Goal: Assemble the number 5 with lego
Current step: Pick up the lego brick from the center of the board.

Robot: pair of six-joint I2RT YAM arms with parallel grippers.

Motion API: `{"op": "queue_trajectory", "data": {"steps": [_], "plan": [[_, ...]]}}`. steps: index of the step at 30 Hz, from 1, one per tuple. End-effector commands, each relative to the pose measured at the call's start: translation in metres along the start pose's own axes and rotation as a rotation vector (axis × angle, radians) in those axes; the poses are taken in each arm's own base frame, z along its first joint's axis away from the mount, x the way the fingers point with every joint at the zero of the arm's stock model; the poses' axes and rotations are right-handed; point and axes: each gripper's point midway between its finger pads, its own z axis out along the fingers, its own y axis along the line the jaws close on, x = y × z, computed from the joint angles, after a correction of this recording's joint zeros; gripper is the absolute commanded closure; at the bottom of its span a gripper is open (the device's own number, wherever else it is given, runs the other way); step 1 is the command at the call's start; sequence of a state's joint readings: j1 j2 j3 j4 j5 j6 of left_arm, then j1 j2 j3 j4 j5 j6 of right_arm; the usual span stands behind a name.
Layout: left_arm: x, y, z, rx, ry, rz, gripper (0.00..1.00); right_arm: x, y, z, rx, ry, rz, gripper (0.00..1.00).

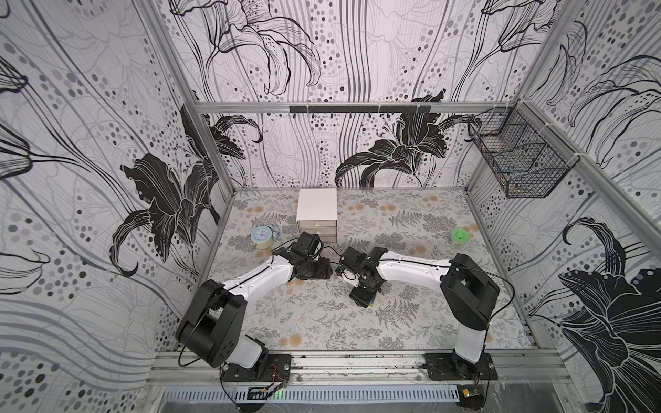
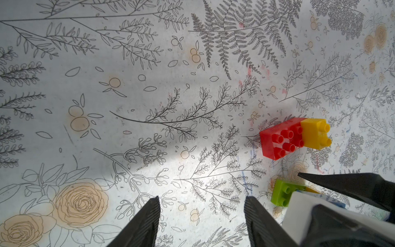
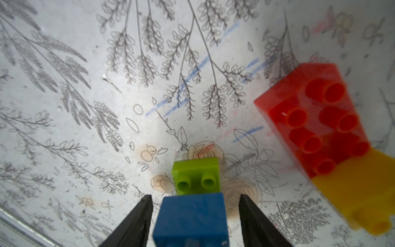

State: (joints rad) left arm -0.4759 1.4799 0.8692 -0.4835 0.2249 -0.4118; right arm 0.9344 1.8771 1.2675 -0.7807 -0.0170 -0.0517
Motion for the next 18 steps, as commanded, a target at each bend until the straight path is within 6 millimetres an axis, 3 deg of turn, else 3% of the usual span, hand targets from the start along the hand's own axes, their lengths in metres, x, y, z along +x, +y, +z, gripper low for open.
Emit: {"op": "queue_trajectory", "data": {"steps": [1,8,18], "plan": [[-0.005,0.000,-0.001,0.010,-0.030,-0.006,0.33,-0.006,0.000,0.004,0.040,-0.003,0.019,0.35],[-0.005,0.000,-0.001,0.008,-0.031,-0.006,0.33,-0.003,-0.001,0.009,0.084,0.010,0.030,0.44],[-0.002,0.002,0.001,0.007,-0.027,-0.013,0.33,0.001,0.001,0.017,0.088,0.019,0.061,0.70]]}}
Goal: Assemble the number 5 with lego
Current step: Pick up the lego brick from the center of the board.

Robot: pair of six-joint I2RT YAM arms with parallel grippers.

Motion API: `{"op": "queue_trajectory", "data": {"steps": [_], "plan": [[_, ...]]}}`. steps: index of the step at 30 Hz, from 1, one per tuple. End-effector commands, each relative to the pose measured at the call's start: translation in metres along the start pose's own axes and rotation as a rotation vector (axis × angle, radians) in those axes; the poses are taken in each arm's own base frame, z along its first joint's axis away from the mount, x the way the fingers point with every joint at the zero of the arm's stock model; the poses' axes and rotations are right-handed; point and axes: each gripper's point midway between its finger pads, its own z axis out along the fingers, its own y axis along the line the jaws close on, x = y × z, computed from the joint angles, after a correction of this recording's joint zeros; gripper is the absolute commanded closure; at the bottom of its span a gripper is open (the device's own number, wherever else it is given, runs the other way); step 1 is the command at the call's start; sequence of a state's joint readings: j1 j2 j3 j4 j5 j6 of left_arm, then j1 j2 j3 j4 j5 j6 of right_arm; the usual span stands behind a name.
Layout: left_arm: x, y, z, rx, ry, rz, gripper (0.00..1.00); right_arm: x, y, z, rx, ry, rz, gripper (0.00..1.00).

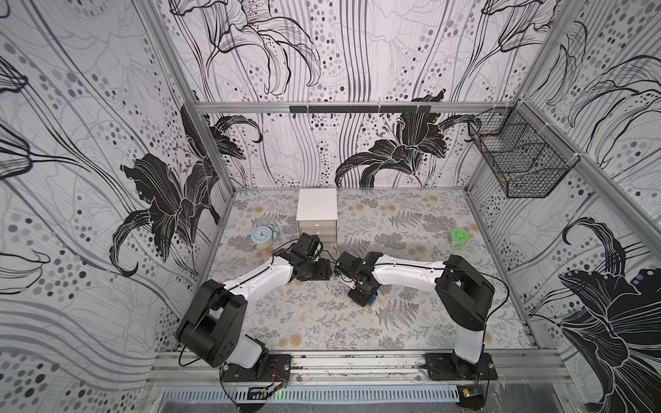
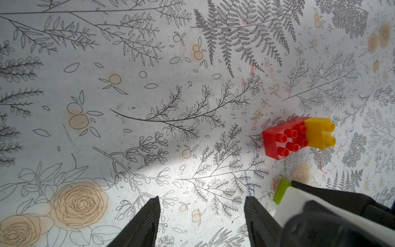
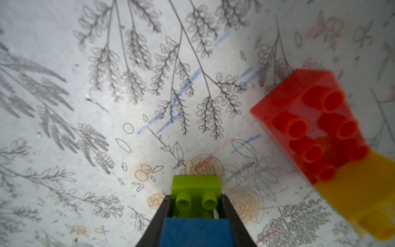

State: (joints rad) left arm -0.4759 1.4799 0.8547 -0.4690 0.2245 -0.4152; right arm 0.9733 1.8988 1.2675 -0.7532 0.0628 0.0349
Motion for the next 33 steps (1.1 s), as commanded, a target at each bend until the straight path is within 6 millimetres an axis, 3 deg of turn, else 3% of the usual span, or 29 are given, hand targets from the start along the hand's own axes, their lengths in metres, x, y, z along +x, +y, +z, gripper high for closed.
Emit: {"op": "queue_trajectory", "data": {"steps": [1,10,23,33], "plan": [[-0.004,0.000,-0.001,0.010,-0.026,-0.011,0.34,0.006,0.002,0.010,0.013,0.024,0.014,0.73],[-0.005,-0.001,-0.001,0.014,-0.030,-0.015,0.34,0.012,0.002,0.017,0.027,0.046,0.030,0.65],[-0.007,-0.002,-0.002,0.017,-0.034,-0.014,0.35,0.014,0.006,0.026,0.064,0.029,0.069,0.69],[-0.014,-0.010,0.001,0.040,-0.028,-0.001,0.36,0.003,0.009,0.002,0.013,-0.038,0.103,0.74]]}}
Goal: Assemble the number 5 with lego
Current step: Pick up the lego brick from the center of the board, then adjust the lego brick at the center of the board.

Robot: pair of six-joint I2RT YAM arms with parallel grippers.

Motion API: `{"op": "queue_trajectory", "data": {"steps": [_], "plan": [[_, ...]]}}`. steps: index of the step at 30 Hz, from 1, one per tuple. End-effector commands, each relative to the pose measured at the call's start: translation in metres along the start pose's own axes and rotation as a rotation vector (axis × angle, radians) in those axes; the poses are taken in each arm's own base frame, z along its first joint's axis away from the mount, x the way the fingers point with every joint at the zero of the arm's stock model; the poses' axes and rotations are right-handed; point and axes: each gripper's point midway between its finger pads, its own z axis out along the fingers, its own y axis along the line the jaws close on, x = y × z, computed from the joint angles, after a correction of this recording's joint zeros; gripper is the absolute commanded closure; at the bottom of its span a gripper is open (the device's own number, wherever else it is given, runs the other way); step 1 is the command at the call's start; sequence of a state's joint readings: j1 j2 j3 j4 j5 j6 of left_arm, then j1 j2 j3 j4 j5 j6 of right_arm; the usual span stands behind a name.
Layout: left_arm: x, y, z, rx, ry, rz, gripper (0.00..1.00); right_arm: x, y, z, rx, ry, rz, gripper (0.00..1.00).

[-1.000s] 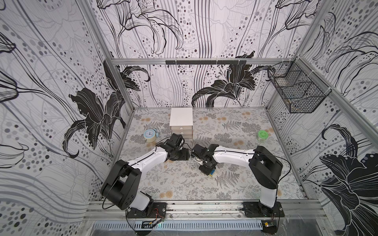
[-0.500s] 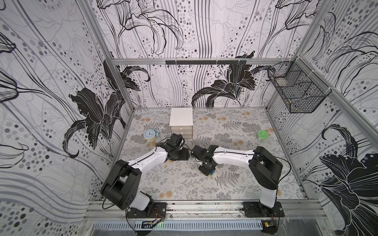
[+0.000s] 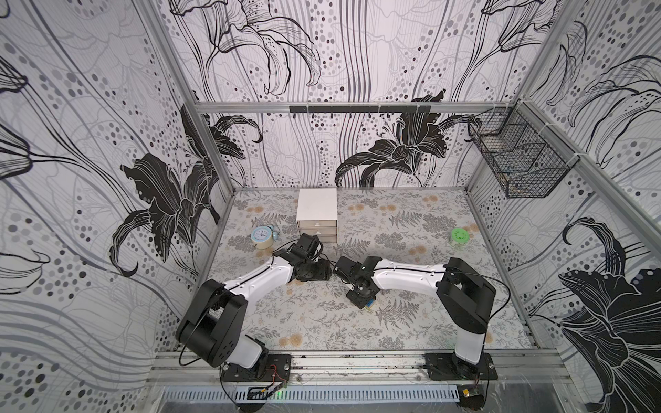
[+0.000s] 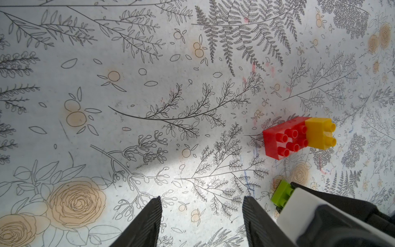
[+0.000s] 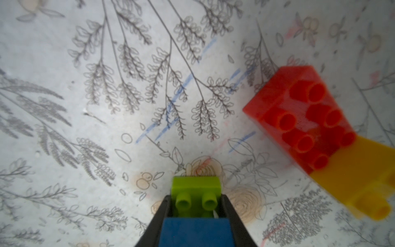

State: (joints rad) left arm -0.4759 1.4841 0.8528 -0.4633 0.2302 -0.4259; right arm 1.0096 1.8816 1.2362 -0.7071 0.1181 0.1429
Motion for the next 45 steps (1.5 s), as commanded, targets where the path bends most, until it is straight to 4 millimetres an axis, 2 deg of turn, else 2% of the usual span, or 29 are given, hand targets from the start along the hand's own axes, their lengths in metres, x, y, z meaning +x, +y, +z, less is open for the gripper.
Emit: {"op": "queue_trajectory", "data": {"steps": [1,8,15,21,27,35,45], "plan": [[-0.016,-0.011,-0.001,0.039,-0.033,0.011,0.36,0.005,0.003,-0.002,-0.038,-0.005,0.038,0.74],[-0.026,-0.024,0.009,0.063,-0.017,0.036,0.37,0.010,-0.015,-0.024,-0.069,-0.046,0.124,0.74],[-0.037,-0.046,0.029,0.075,0.006,0.082,0.38,0.027,-0.039,-0.043,-0.072,-0.082,0.219,0.74],[-0.046,-0.065,0.050,0.070,0.028,0.120,0.39,0.042,-0.053,-0.048,-0.059,-0.097,0.280,0.74],[-0.048,-0.070,0.072,0.020,0.063,0.124,0.43,0.053,-0.060,-0.053,-0.058,-0.119,0.327,0.74],[-0.032,-0.061,0.083,-0.018,0.101,0.123,0.46,0.055,-0.063,-0.055,-0.058,-0.135,0.347,0.74],[0.009,-0.063,0.077,-0.010,0.165,0.157,0.49,0.046,-0.067,-0.054,-0.081,-0.156,0.376,0.74]]}}
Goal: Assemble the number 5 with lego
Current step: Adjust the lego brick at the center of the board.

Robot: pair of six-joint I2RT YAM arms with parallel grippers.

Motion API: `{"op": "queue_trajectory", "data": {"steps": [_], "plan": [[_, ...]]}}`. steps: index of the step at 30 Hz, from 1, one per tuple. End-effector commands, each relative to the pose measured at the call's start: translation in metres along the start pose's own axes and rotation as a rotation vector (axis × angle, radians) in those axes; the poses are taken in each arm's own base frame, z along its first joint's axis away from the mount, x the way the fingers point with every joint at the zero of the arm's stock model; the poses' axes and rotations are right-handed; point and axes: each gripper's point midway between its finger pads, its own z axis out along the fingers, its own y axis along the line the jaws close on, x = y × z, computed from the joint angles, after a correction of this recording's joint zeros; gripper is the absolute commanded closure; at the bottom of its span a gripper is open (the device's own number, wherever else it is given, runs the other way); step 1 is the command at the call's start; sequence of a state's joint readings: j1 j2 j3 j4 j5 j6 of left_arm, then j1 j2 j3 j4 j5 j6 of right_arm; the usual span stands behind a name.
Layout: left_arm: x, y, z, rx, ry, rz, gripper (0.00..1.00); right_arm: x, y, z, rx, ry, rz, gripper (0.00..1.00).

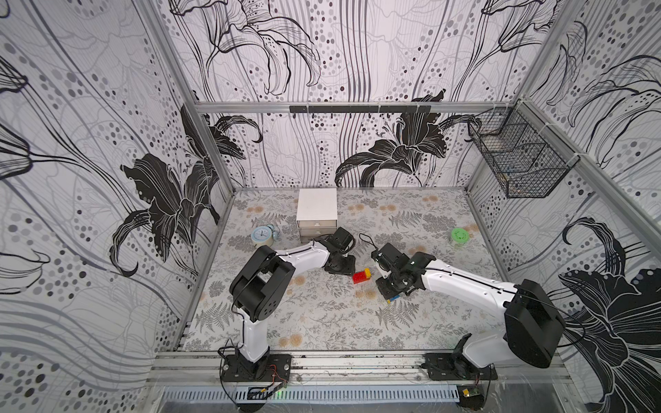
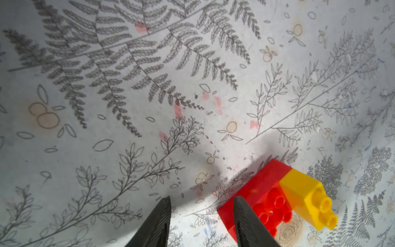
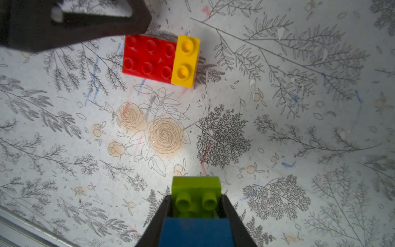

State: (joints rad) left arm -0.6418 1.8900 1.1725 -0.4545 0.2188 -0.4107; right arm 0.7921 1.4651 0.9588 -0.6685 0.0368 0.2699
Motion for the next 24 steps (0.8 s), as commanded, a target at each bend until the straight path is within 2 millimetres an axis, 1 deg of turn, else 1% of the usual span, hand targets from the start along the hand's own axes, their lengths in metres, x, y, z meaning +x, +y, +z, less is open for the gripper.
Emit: {"op": "queue_trajectory", "data": {"steps": [1,7,13,15,19,24], "plan": [[0.024,0.001,0.001,-0.006,0.049,0.005,0.49,-0.001,0.001,0.000,-0.019,-0.004,0.028,0.74],[0.043,-0.020,0.000,0.024,0.090,0.047,0.50,-0.005,-0.002,0.004,-0.033,-0.002,0.072,0.74],[0.056,-0.049,0.000,0.068,0.115,0.102,0.50,-0.013,-0.006,0.012,-0.041,0.012,0.121,0.74],[0.058,-0.059,0.000,0.079,0.122,0.127,0.50,-0.018,-0.007,0.014,-0.045,0.016,0.134,0.74],[0.059,-0.070,0.004,0.089,0.128,0.147,0.50,-0.024,-0.010,0.016,-0.043,0.023,0.139,0.75],[0.046,-0.075,0.008,0.088,0.084,0.125,0.50,-0.031,-0.015,0.014,-0.041,0.018,0.145,0.75]]}}
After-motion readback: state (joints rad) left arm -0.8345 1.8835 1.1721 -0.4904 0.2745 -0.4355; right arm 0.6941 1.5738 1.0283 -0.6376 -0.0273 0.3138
